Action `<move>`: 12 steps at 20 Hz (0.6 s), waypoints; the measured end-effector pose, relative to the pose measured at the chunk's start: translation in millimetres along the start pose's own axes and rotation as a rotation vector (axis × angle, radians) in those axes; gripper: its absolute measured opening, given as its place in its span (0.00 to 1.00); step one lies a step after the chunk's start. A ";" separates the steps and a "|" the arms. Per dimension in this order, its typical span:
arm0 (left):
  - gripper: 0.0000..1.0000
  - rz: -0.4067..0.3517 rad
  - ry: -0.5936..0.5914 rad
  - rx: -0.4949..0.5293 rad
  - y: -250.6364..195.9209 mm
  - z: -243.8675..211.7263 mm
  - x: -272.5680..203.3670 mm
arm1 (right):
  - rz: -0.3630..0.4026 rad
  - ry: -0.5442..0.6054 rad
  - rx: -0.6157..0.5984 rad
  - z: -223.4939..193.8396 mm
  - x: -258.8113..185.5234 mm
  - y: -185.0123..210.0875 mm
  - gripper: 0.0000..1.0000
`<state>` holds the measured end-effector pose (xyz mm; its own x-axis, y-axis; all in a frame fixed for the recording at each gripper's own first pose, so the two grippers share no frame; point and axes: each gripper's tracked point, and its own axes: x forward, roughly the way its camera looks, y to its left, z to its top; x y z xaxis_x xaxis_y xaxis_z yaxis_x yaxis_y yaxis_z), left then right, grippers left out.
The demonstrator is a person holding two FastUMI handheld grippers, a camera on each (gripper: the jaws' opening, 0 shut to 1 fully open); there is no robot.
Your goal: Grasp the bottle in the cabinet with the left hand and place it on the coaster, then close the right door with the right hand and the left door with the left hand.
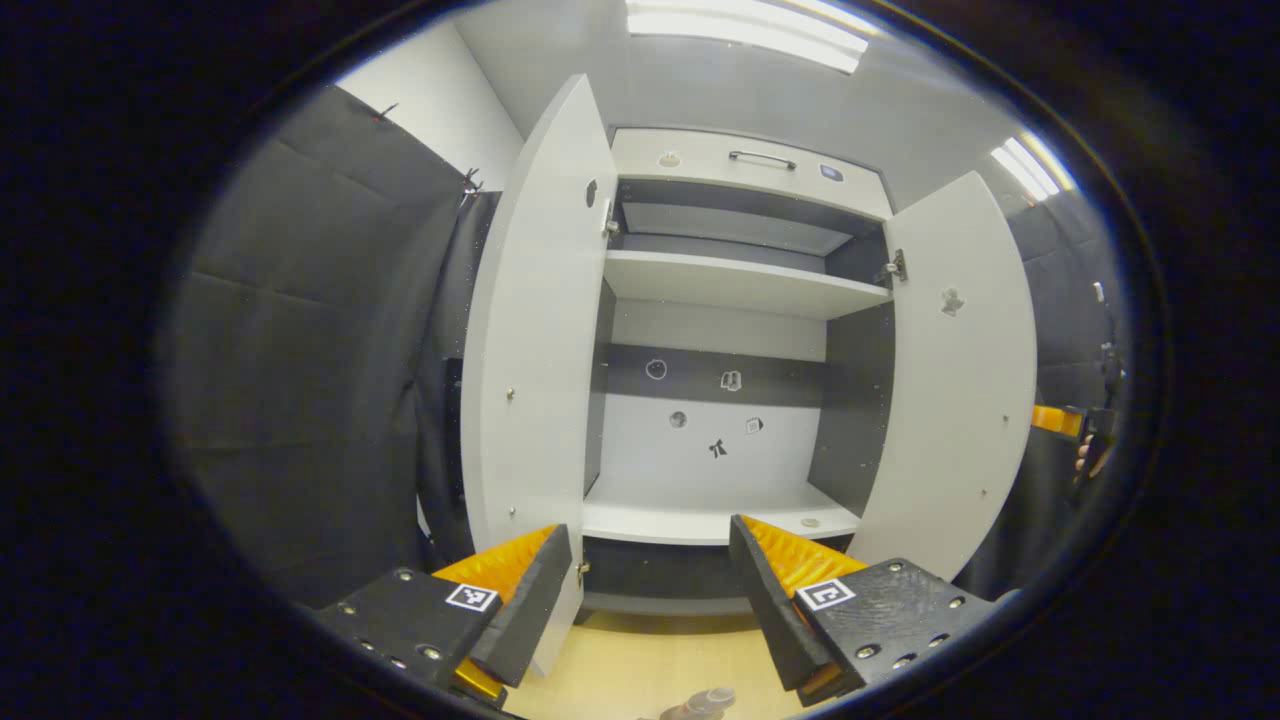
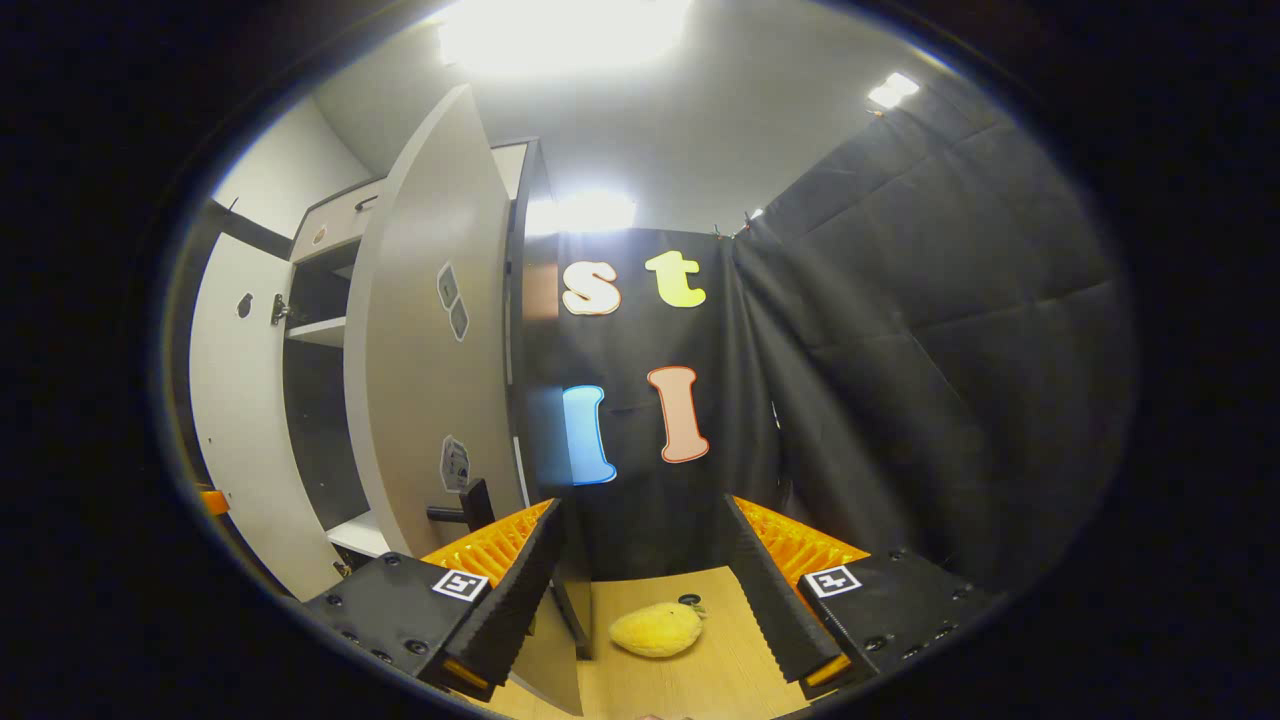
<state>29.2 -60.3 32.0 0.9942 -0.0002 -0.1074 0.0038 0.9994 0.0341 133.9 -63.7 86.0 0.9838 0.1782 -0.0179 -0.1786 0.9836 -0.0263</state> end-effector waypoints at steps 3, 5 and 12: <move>0.92 -0.021 -0.005 0.022 -7.1 -0.5 -0.7 | 0.032 0.030 -0.047 -9.0 13.1 10.4 0.99; 0.92 -0.027 0.001 0.045 -12.0 -4.3 -1.9 | 0.065 0.042 -0.069 -12.2 17.3 20.6 0.99; 0.92 -0.054 0.027 0.017 -23.9 -17.8 -4.4 | 0.069 0.032 -0.080 -5.7 13.9 34.5 0.96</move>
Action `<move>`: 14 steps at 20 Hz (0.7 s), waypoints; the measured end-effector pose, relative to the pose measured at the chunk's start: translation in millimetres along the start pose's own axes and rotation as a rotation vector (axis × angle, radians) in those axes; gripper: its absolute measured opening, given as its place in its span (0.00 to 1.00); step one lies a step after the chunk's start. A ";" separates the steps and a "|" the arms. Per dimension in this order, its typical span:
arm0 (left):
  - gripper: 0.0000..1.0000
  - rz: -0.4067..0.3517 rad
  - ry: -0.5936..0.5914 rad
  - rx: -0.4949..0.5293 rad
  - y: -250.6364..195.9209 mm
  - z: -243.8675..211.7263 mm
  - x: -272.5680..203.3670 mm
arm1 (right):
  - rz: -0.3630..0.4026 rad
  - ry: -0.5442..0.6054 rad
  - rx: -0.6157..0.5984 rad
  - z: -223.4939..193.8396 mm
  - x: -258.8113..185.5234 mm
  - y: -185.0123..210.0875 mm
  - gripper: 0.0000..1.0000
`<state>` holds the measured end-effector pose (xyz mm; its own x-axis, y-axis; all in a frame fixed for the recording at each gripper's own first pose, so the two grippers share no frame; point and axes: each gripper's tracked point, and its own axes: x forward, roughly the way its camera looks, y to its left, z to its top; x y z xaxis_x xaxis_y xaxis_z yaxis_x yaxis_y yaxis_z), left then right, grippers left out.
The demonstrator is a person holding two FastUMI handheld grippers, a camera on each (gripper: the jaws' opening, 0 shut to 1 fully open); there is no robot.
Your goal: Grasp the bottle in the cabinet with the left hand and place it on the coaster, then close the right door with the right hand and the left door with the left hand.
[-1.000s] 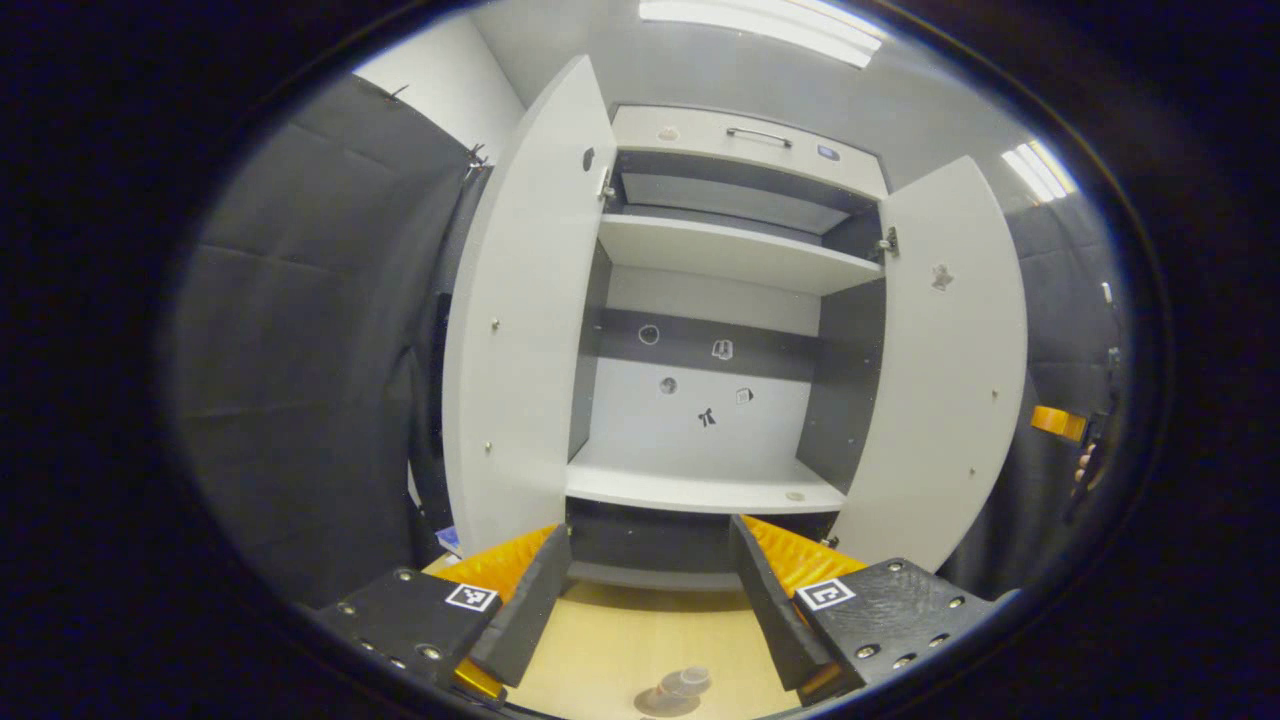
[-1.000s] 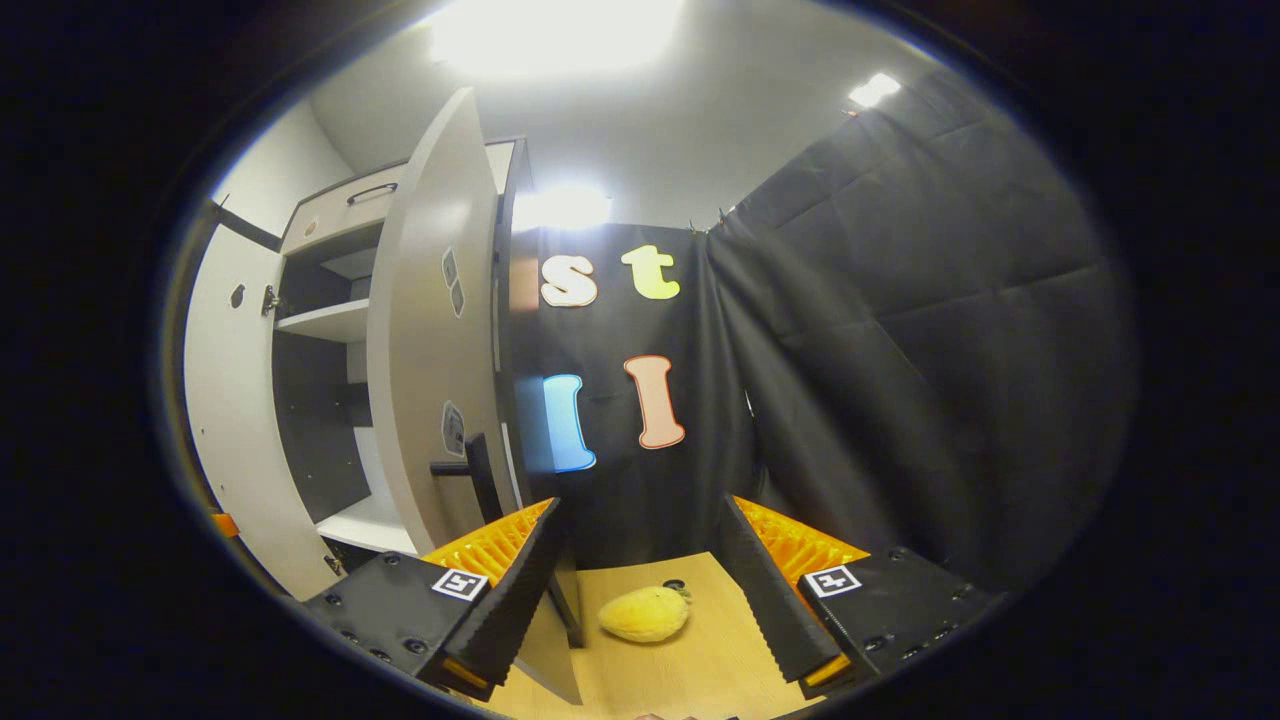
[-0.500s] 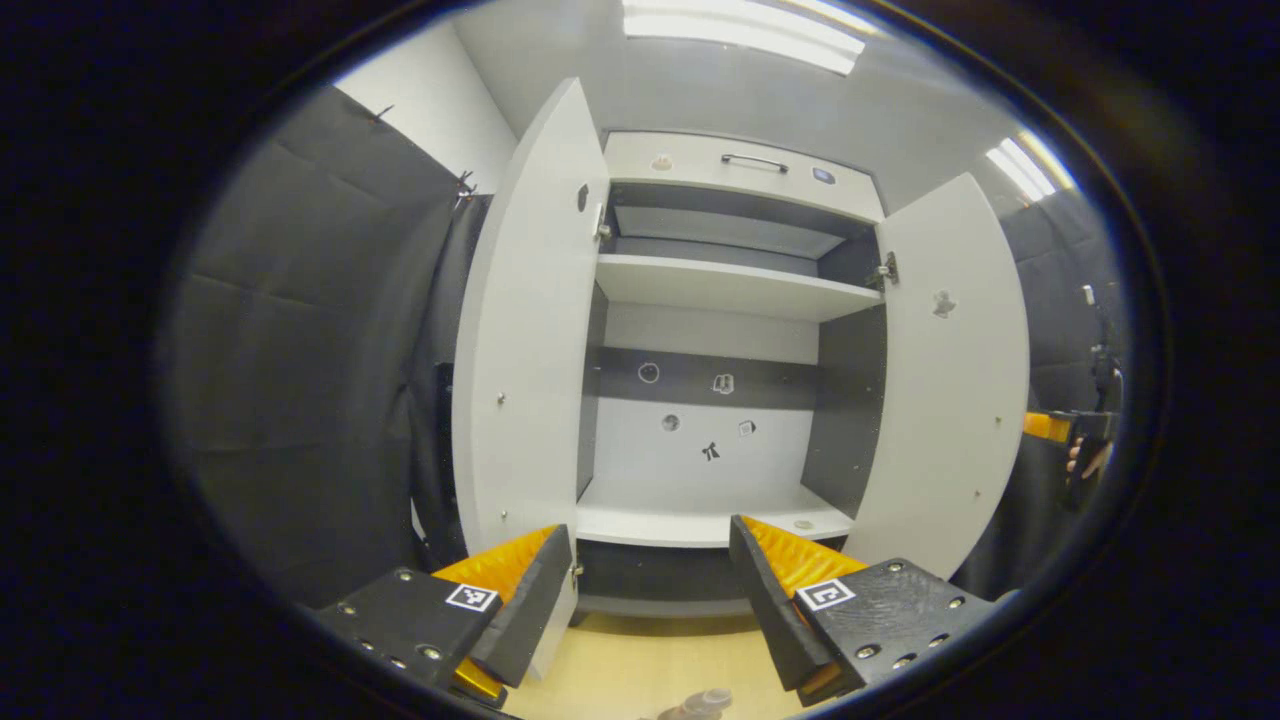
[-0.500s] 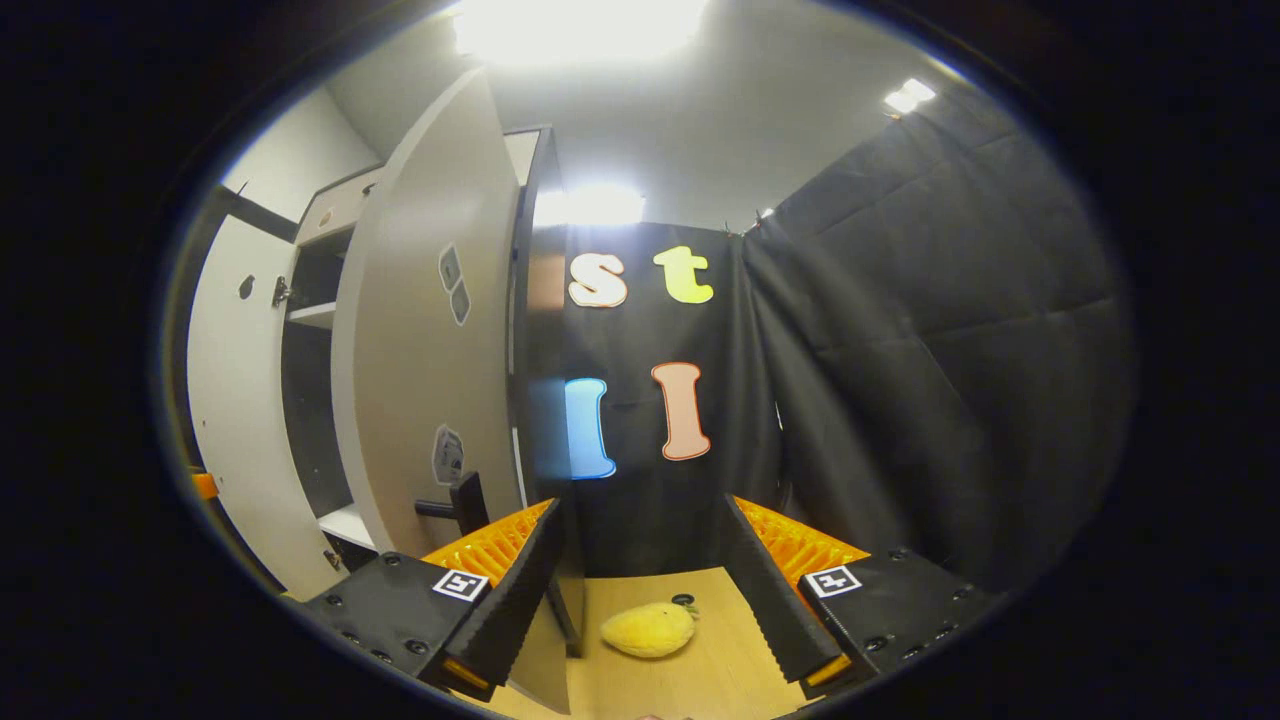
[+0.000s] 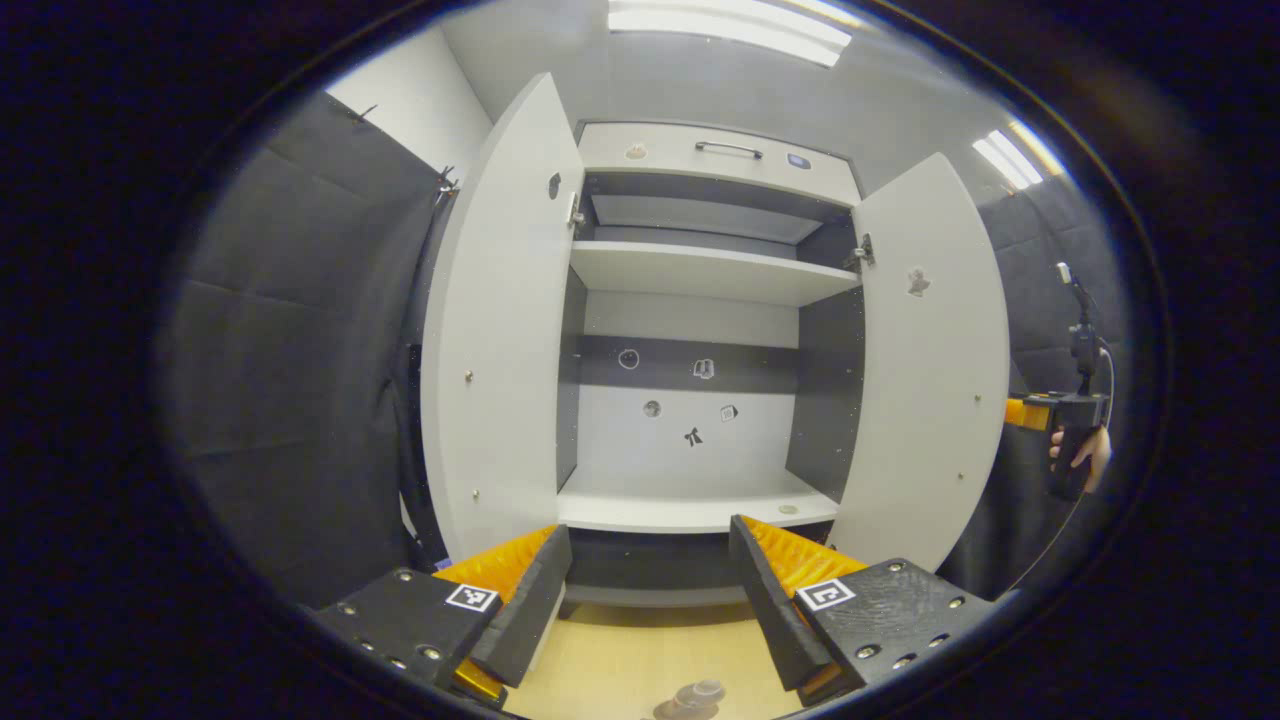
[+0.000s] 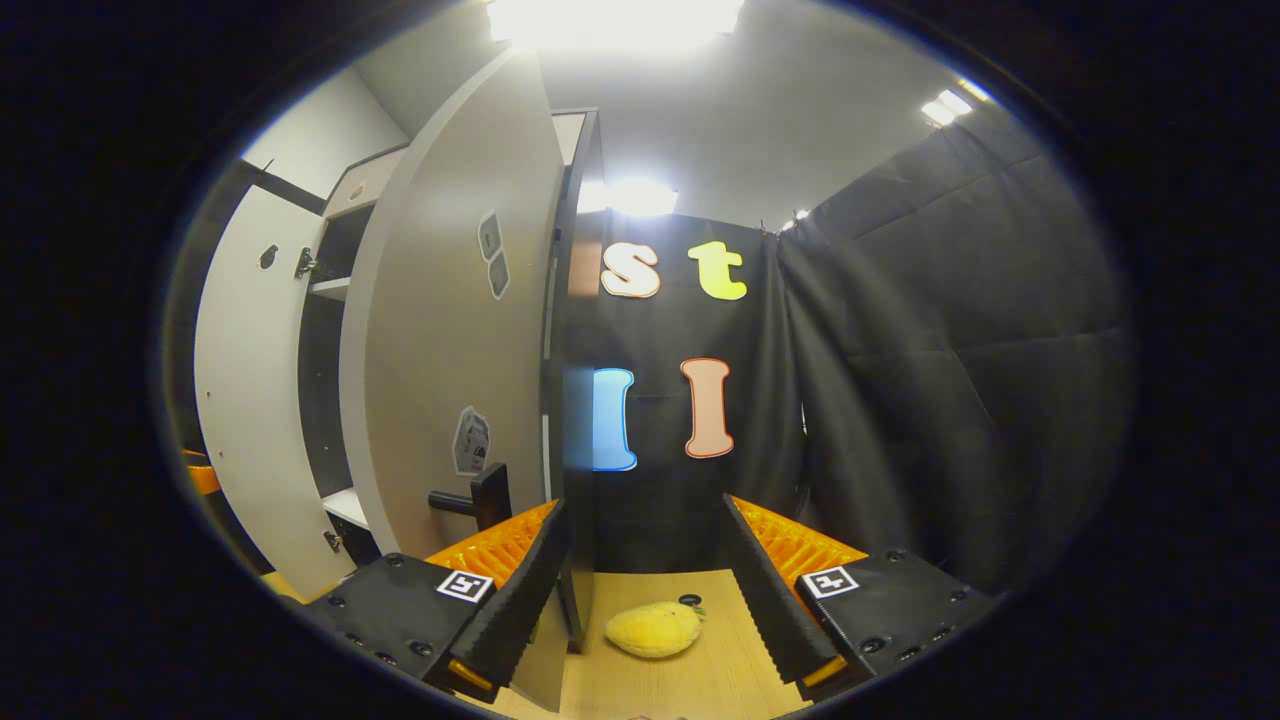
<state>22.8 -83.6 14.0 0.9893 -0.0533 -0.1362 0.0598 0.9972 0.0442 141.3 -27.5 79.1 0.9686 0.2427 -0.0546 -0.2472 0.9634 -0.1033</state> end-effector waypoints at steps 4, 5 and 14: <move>0.92 -0.012 -0.007 0.002 0.0 1.3 2.4 | 0.052 0.002 -0.016 2.3 -2.5 30.7 0.96; 0.92 -0.016 -0.009 -0.003 0.3 2.2 2.8 | 0.070 0.002 -0.013 2.2 -2.8 40.5 0.96; 0.92 0.013 0.010 -0.062 33.1 -13.1 3.1 | 0.197 -0.029 -0.020 10.6 6.5 136.0 0.96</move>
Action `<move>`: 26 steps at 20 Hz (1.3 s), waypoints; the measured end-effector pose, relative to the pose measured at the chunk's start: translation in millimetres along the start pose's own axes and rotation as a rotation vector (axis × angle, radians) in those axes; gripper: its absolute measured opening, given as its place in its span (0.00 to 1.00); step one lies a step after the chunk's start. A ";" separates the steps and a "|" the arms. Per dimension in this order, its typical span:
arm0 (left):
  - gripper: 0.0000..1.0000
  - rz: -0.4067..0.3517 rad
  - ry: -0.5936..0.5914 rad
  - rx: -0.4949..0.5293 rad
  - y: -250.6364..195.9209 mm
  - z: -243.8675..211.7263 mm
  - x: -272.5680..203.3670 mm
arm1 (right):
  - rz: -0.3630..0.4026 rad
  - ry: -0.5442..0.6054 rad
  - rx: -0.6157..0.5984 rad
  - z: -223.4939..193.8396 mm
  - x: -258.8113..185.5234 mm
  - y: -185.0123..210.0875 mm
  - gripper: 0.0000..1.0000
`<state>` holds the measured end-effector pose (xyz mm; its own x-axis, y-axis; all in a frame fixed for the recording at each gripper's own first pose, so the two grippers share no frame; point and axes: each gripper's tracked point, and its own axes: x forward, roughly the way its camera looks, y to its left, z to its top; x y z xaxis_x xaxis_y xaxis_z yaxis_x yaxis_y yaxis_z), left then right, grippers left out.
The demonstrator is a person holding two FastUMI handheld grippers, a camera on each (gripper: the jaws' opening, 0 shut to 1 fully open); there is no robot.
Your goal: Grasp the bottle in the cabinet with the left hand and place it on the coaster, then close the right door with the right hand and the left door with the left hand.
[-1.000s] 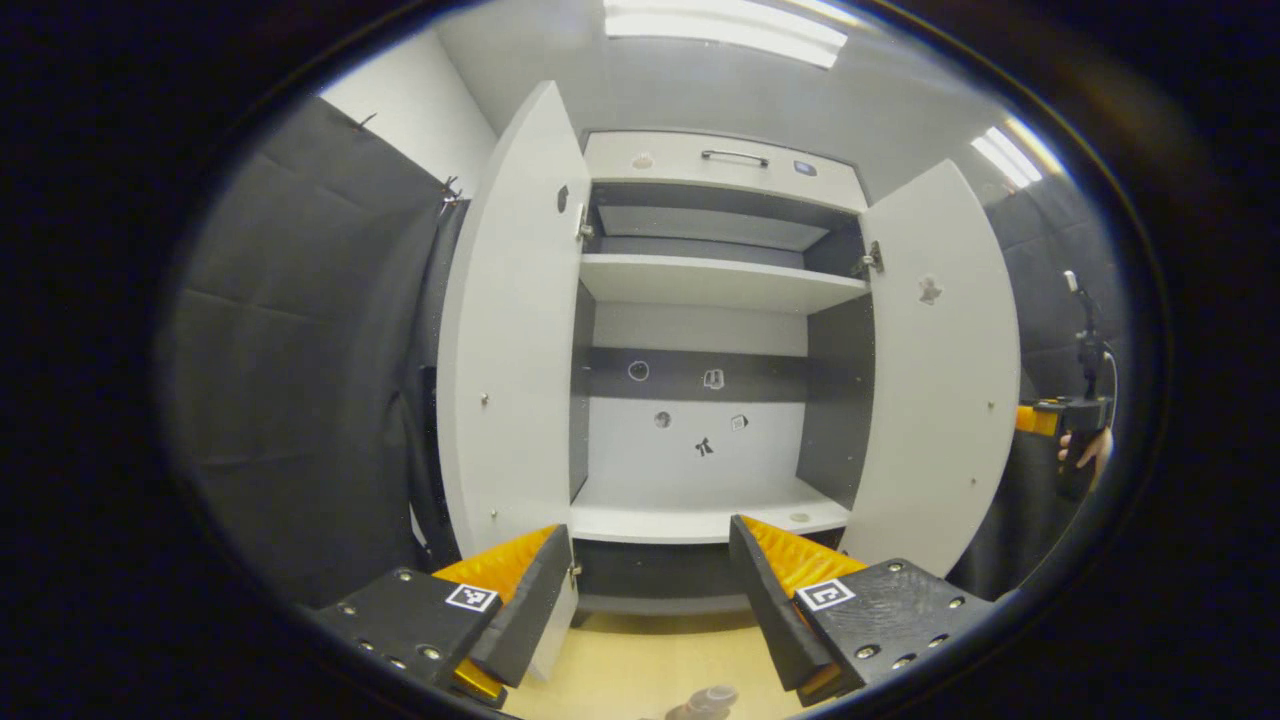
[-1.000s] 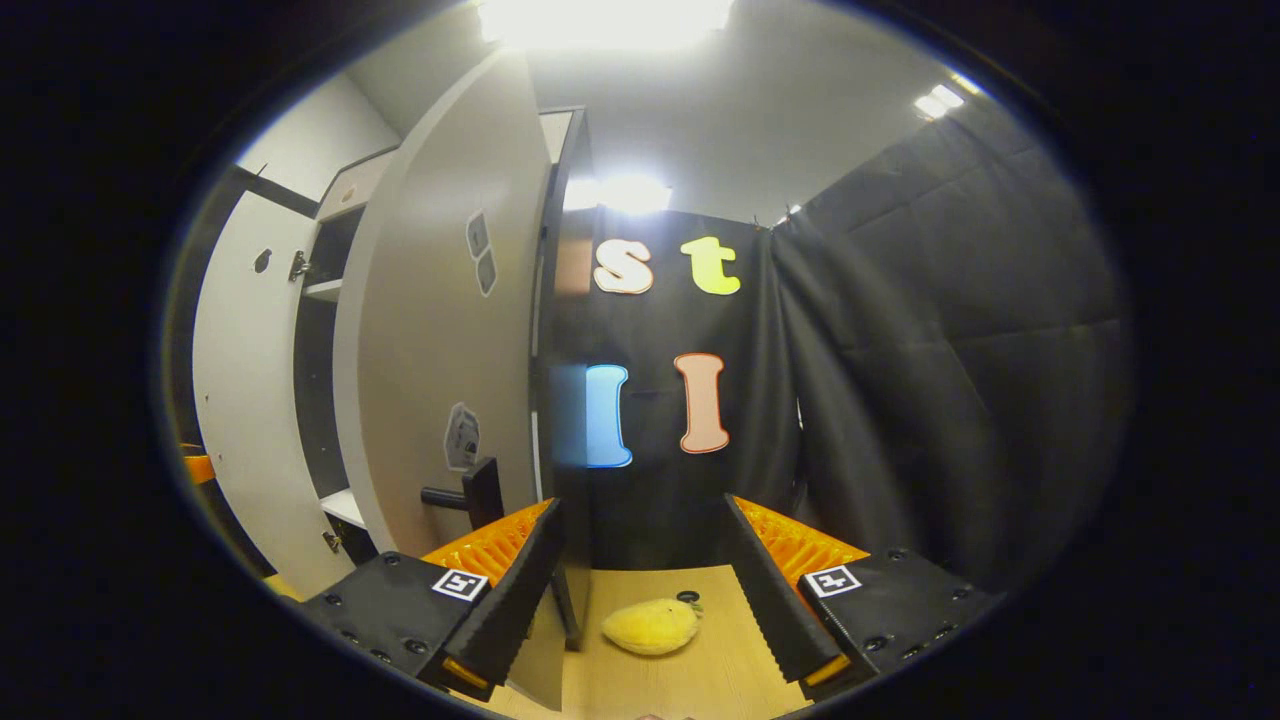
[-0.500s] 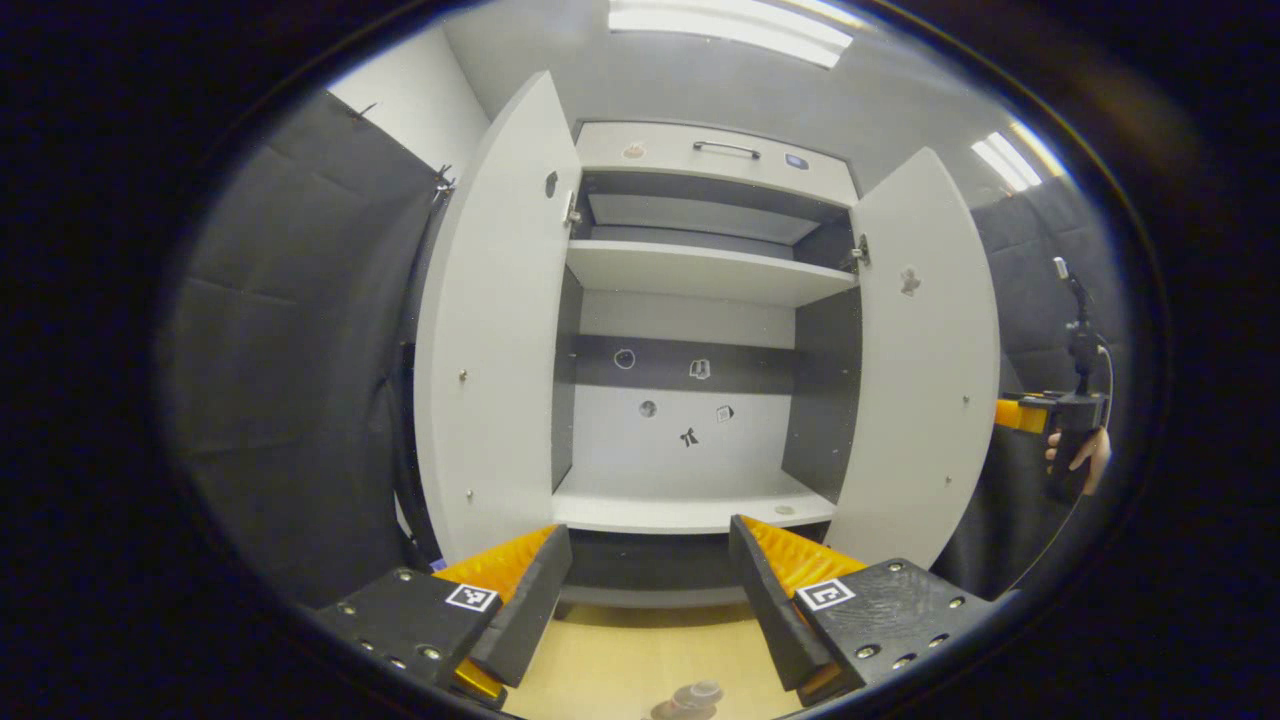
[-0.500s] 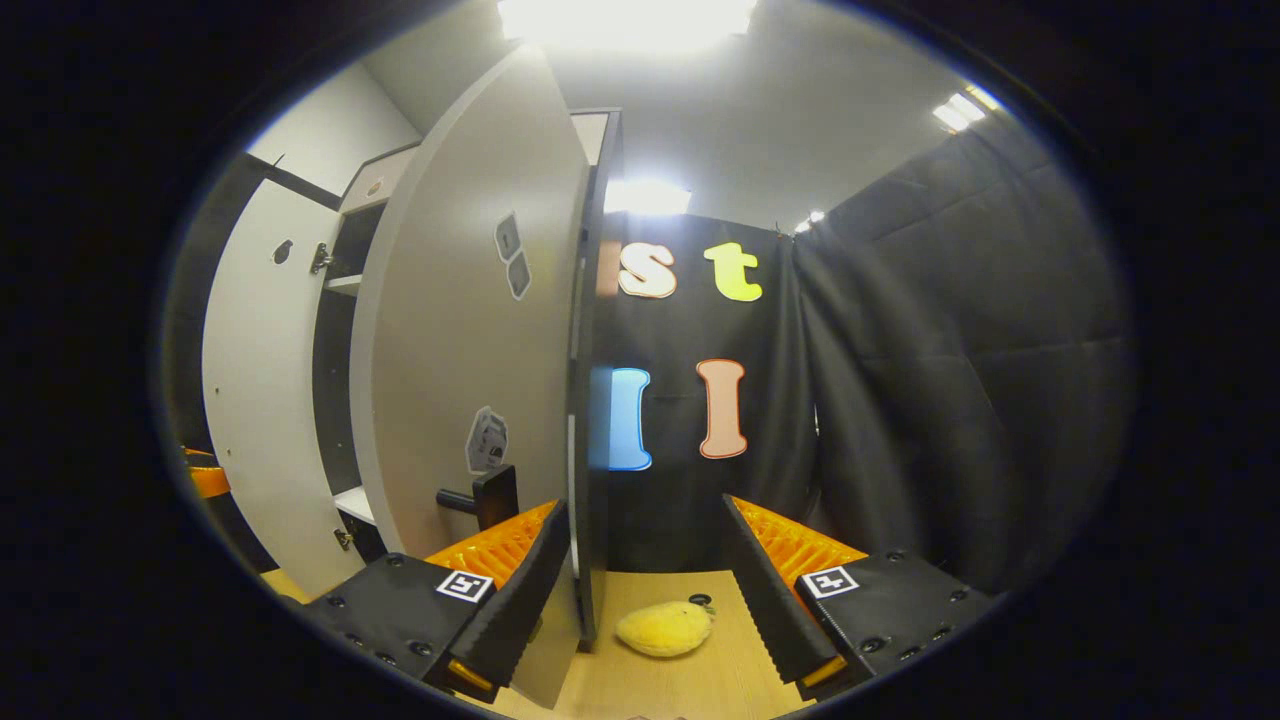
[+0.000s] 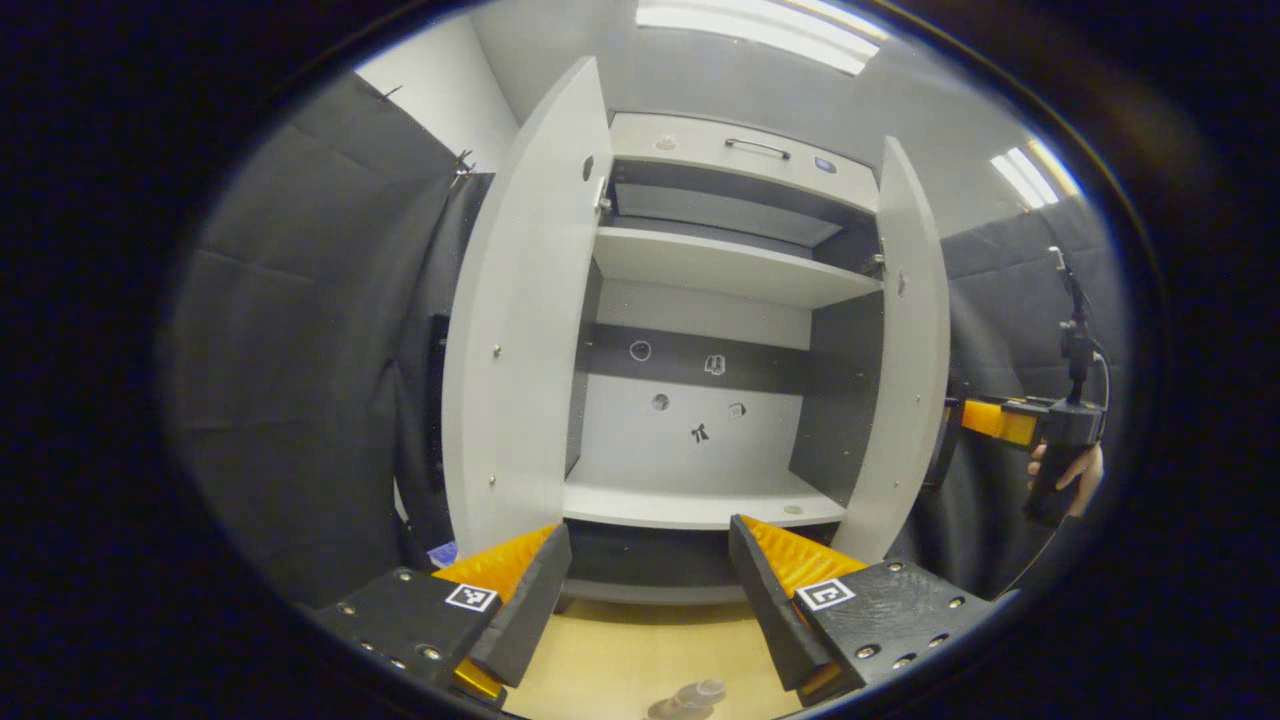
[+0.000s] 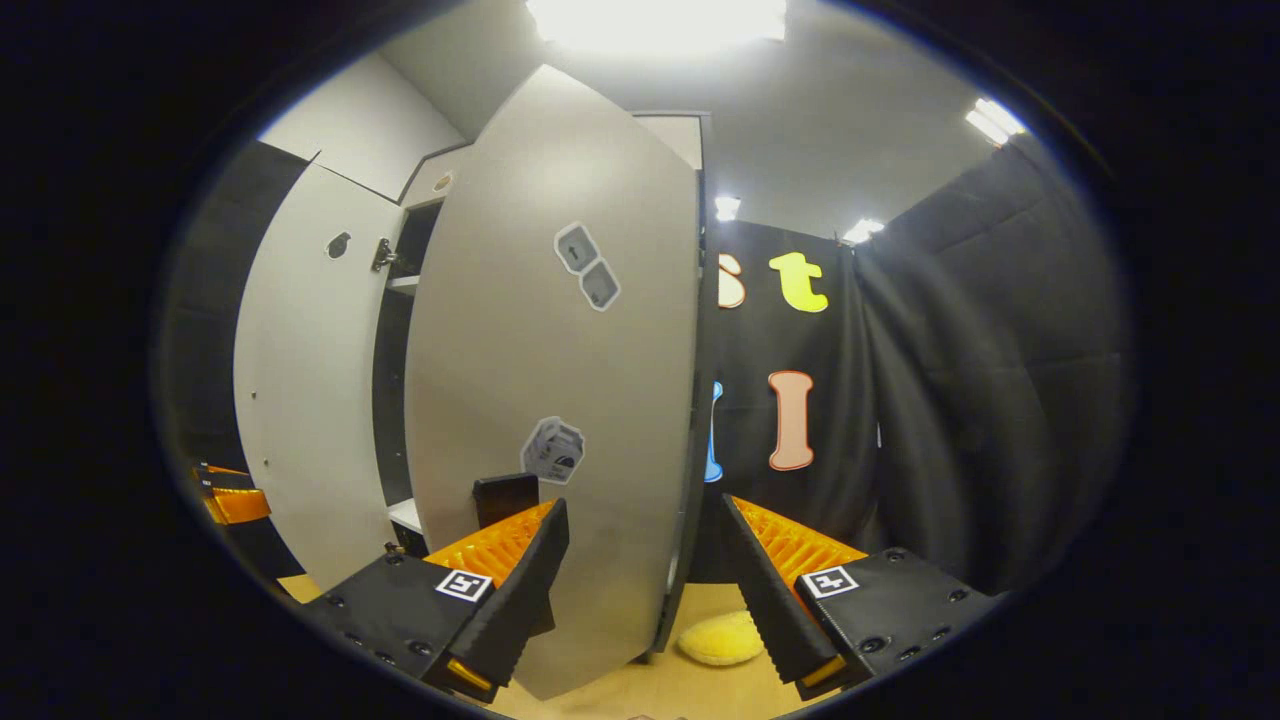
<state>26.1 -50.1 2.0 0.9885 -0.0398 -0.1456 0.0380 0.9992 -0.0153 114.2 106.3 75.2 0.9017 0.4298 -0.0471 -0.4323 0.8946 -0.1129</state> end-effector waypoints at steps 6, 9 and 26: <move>0.92 0.069 0.001 -0.016 51.0 -4.1 -13.3 | 0.068 -0.069 0.031 12.4 8.4 56.2 0.96; 0.92 0.102 -0.013 -0.024 86.9 -7.1 -27.6 | 0.066 -0.047 0.038 -0.3 6.5 66.5 0.96; 0.92 0.171 -0.083 0.146 273.6 57.1 39.5 | -0.062 0.096 0.090 -70.6 -25.0 63.1 0.96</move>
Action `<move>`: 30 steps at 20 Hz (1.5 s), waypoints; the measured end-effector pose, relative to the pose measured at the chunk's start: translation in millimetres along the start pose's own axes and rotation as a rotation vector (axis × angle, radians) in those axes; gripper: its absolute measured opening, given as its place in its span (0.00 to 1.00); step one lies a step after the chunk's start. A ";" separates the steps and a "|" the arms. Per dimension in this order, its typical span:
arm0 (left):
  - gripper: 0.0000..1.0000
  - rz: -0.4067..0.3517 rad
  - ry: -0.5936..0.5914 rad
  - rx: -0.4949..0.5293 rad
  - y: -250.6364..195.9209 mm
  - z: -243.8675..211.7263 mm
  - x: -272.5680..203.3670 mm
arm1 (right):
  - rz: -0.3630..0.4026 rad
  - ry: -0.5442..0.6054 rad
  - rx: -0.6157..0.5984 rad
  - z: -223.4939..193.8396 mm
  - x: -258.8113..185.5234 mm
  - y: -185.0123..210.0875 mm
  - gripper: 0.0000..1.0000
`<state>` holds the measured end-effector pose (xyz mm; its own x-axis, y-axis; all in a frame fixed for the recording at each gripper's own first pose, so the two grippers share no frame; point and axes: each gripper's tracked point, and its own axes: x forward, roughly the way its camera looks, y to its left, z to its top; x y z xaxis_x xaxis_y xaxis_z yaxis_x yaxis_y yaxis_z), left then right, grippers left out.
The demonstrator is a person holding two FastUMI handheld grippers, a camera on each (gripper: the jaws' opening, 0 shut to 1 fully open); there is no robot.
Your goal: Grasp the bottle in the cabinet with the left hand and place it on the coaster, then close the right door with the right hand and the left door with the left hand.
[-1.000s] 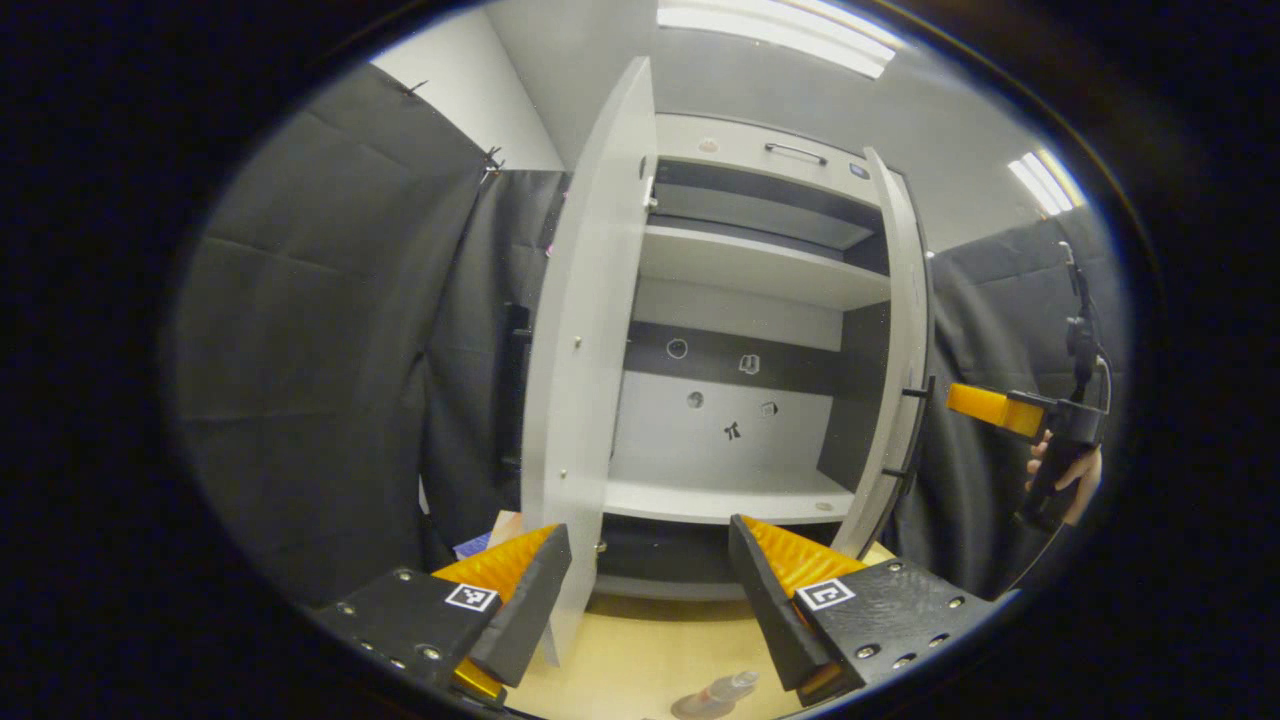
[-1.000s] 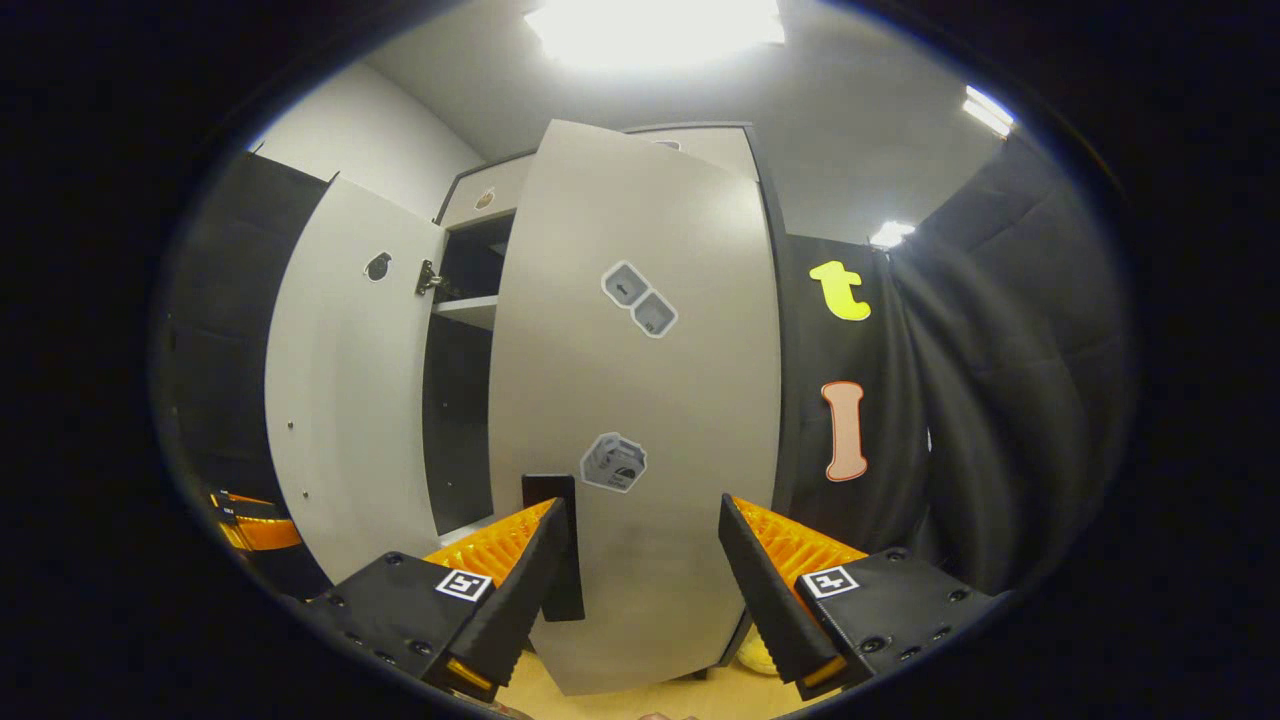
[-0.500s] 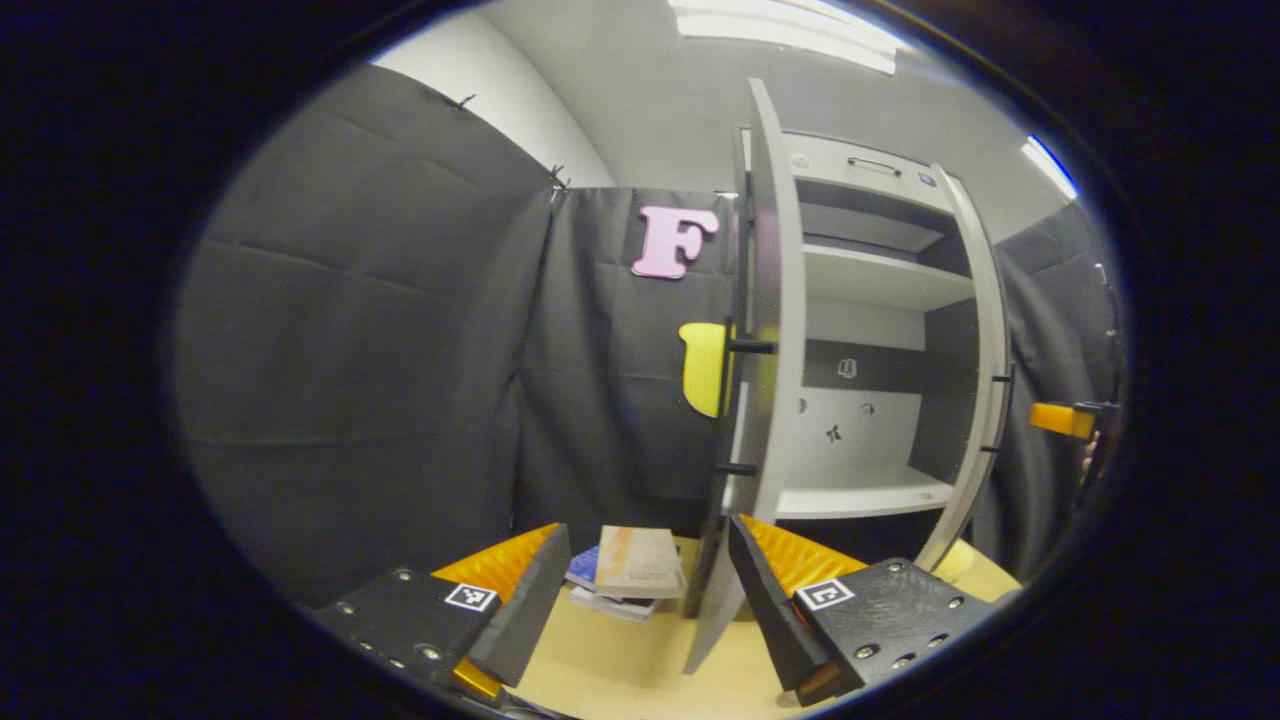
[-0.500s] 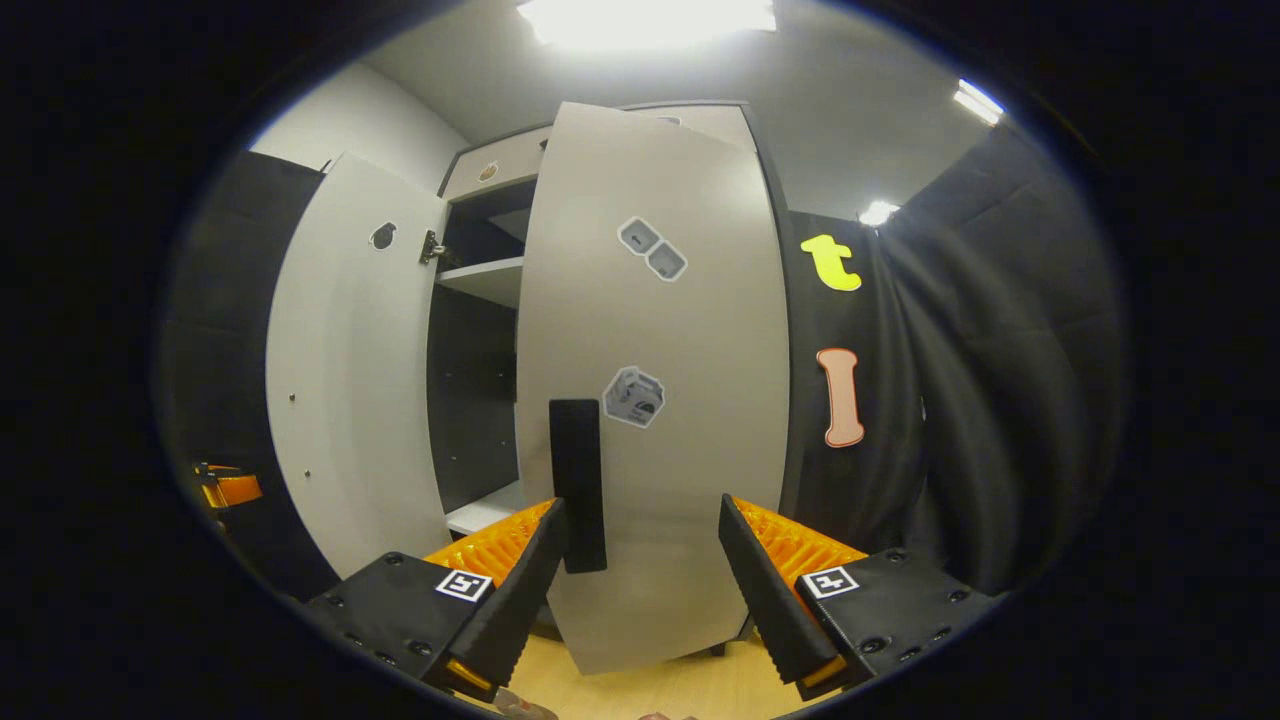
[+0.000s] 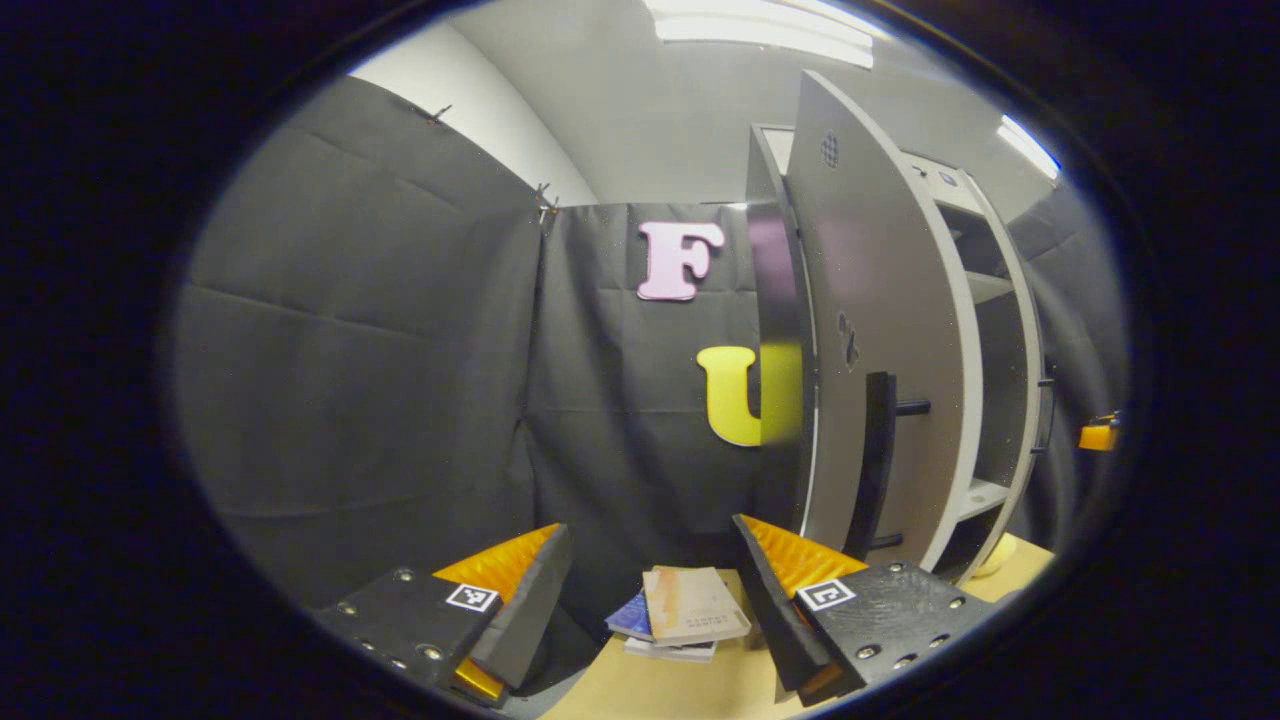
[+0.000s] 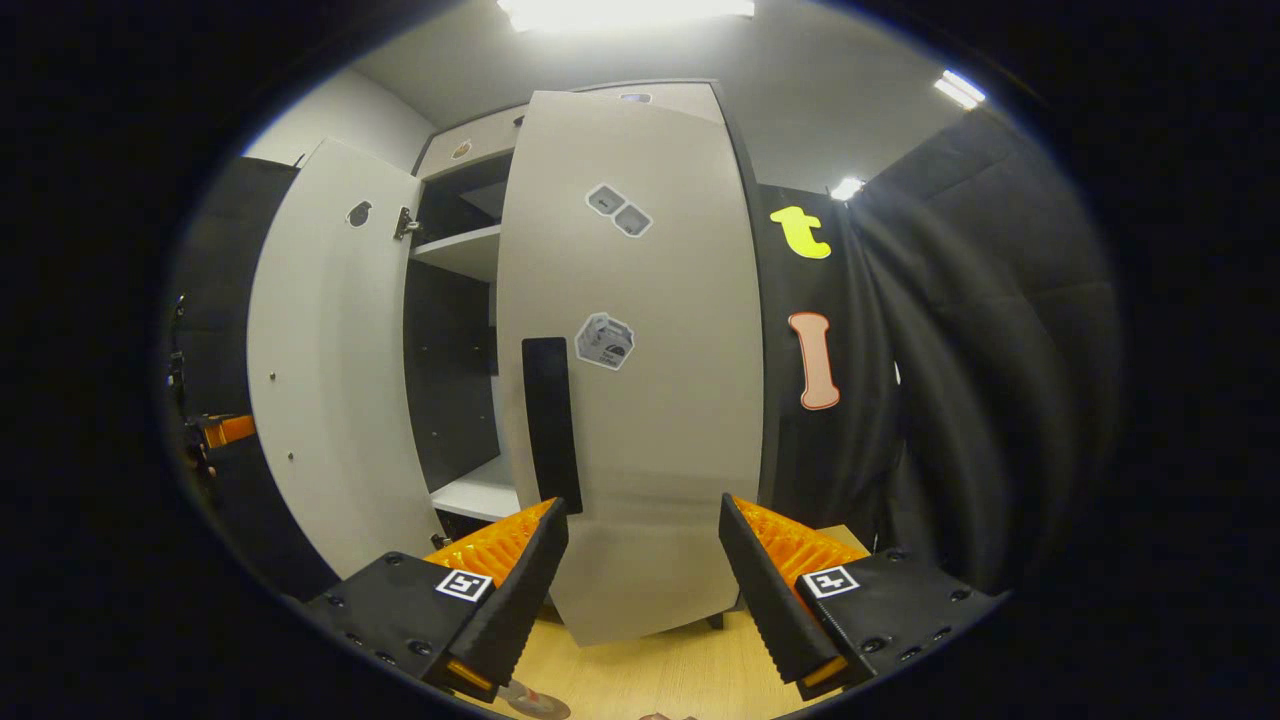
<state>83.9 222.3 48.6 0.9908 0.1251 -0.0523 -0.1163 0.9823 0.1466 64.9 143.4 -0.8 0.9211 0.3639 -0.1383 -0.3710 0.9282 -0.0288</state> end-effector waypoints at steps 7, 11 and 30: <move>0.98 -0.191 0.002 -0.035 -47.6 15.7 42.7 | -0.077 0.018 0.035 -13.6 -18.3 -23.3 0.96; 0.90 -0.223 -0.001 0.028 -64.3 20.4 43.8 | -0.128 0.027 0.059 -23.1 -27.7 -41.3 0.96; 0.98 -0.451 -0.003 -0.062 -266.0 23.9 49.8 | -0.376 0.025 0.116 -41.2 -104.9 -132.2 0.97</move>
<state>165.9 -36.1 30.6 0.9435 -0.3177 -0.0942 0.3232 0.9450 0.0500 12.5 -20.7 -23.2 0.9866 -0.0035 -0.1632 0.0084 0.9995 0.0298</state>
